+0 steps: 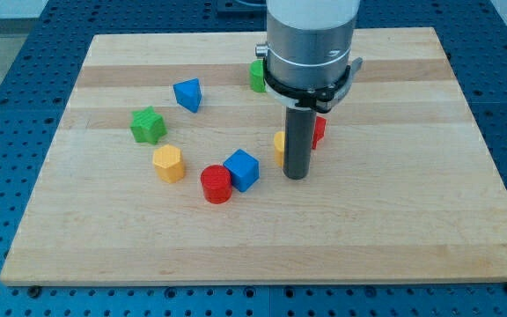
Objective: Nudge the blue triangle a bit towards the center
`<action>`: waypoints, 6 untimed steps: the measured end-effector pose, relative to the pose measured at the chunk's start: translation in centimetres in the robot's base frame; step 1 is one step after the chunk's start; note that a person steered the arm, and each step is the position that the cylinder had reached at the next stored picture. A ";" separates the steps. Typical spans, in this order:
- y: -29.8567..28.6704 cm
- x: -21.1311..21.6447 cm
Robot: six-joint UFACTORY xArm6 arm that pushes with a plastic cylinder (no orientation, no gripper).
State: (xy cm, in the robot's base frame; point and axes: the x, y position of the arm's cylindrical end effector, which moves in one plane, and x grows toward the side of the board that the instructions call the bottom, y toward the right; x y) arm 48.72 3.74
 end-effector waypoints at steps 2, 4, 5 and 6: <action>7.3 -1.0; 11.9 -10.5; 11.9 -15.5; 11.4 -20.9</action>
State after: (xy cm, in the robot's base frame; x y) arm 27.81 15.11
